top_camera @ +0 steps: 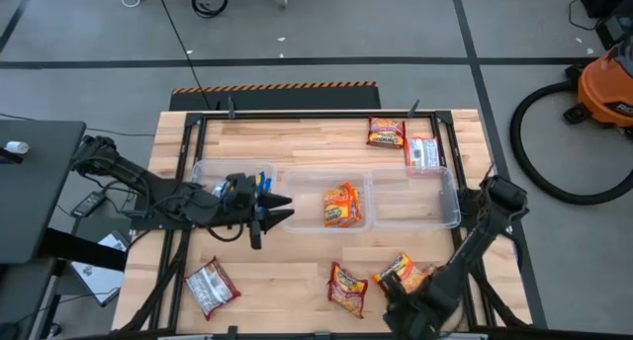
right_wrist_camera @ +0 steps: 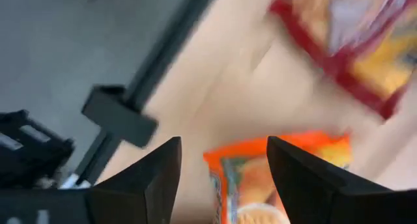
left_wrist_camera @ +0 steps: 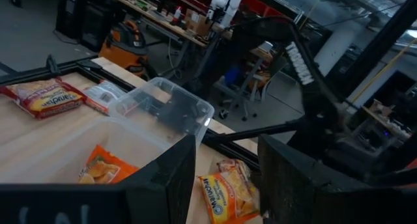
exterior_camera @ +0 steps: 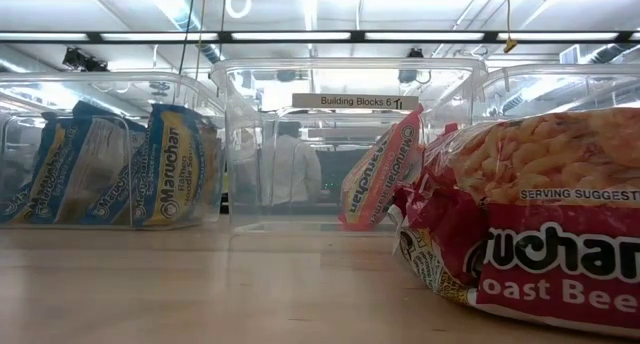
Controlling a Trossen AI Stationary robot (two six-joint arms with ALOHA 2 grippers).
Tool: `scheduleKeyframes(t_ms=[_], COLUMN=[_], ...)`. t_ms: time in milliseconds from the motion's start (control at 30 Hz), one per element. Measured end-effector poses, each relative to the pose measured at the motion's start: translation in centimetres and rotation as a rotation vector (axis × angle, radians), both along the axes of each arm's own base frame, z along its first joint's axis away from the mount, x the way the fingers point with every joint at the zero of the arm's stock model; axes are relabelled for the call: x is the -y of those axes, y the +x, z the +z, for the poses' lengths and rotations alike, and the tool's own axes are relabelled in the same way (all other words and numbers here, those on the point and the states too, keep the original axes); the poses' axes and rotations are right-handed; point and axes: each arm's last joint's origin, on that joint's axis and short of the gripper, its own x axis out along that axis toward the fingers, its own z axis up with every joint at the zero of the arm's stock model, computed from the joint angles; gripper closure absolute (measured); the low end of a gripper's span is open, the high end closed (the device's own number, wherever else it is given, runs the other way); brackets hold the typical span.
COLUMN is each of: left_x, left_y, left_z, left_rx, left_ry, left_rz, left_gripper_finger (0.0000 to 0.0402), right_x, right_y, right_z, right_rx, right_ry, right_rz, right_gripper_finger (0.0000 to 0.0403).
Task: Sort Maruchan noodles
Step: Put the orange noodle pack into the middle transparent bin
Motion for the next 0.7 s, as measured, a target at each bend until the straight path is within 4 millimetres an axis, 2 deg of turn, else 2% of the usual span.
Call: scheduleKeyframes(t_ms=[67, 167, 367, 533, 700], left_x=[0.1, 0.2, 0.2, 0.2, 0.2], left_y=[0.1, 0.3, 0.4, 0.4, 0.4], left_z=[-0.1, -0.4, -0.6, -0.6, -0.7], left_rx=[-0.002, -0.018, -0.025, -0.027, -0.038], left_ry=[0.001, 0.006, 0.014, 0.017, 0.023], left_rz=[-0.001, -0.001, 0.0, 0.001, 0.0], left_gripper_finger=[0.023, 0.023, 0.023, 0.023, 0.023], right_x=[1.4, 2.8, 3.5, 4.0, 4.0], right_y=[0.8, 2.1, 3.5, 3.1, 2.8], right_z=[-0.8, -1.1, -1.5, -3.6, -4.3], right_rx=[-0.053, -0.044, -0.042, -0.116, -0.149], right_ry=[0.003, -0.018, 0.016, -0.032, -0.055], right_rz=[-0.047, -0.056, -0.01, 0.05, 0.1], right_gripper_finger=[0.0174, 0.018, 0.0183, 0.0187, 0.0201])
